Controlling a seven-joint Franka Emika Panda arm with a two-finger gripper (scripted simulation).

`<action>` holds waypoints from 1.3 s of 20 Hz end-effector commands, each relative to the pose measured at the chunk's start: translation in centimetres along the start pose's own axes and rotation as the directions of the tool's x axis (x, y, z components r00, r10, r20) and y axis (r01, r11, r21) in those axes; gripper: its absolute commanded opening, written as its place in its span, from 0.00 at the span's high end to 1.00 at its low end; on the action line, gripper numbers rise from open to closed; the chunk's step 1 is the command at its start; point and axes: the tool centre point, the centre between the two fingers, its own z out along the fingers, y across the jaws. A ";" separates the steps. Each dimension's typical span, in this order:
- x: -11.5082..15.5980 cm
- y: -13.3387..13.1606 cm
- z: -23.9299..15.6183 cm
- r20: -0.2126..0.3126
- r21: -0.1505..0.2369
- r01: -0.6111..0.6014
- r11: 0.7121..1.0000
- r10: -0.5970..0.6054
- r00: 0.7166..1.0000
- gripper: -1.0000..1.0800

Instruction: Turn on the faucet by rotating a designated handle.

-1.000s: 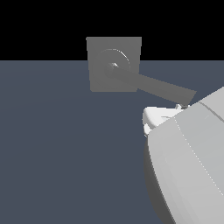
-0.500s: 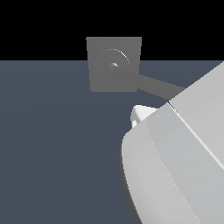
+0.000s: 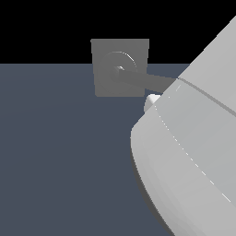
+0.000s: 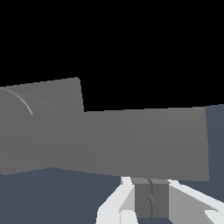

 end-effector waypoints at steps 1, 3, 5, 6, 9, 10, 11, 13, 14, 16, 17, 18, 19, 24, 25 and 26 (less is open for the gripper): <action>-0.3 -0.5 0.2 0.073 0.043 0.014 0.999 -0.017 0.997 1.00; 0.5 -0.4 0.2 0.071 0.043 0.020 0.999 -0.024 0.997 1.00; 1.3 -0.3 0.3 0.069 0.043 0.027 0.999 -0.030 0.997 1.00; 1.6 -0.2 0.3 0.068 0.043 0.031 0.999 -0.034 0.997 1.00; 2.8 0.0 0.4 0.065 0.043 0.041 0.998 -0.044 0.997 1.00; 3.1 0.0 0.5 0.064 0.043 0.044 0.998 -0.047 0.997 1.00; 3.5 0.1 0.5 0.063 0.043 0.047 0.998 -0.050 0.997 1.00; 4.2 0.2 0.6 0.061 0.043 0.054 0.998 -0.056 0.997 1.00; 4.5 0.2 0.6 0.060 0.043 0.057 0.997 -0.059 0.996 1.00; 5.2 0.3 0.6 0.058 0.044 0.063 0.997 -0.066 0.996 1.00; 5.6 0.3 0.7 0.057 0.044 0.066 0.997 -0.069 0.996 1.00; 5.9 0.4 0.7 0.056 0.044 0.069 0.997 -0.072 0.996 1.00; 6.3 0.4 0.7 0.055 0.044 0.072 0.996 -0.075 0.996 1.00; 7.9 0.6 0.9 0.050 0.044 0.087 0.995 -0.089 0.995 1.00; 8.2 0.6 0.9 0.049 0.044 0.090 0.995 -0.092 0.995 1.00; 8.6 0.7 0.9 0.048 0.044 0.093 0.995 -0.095 0.994 1.00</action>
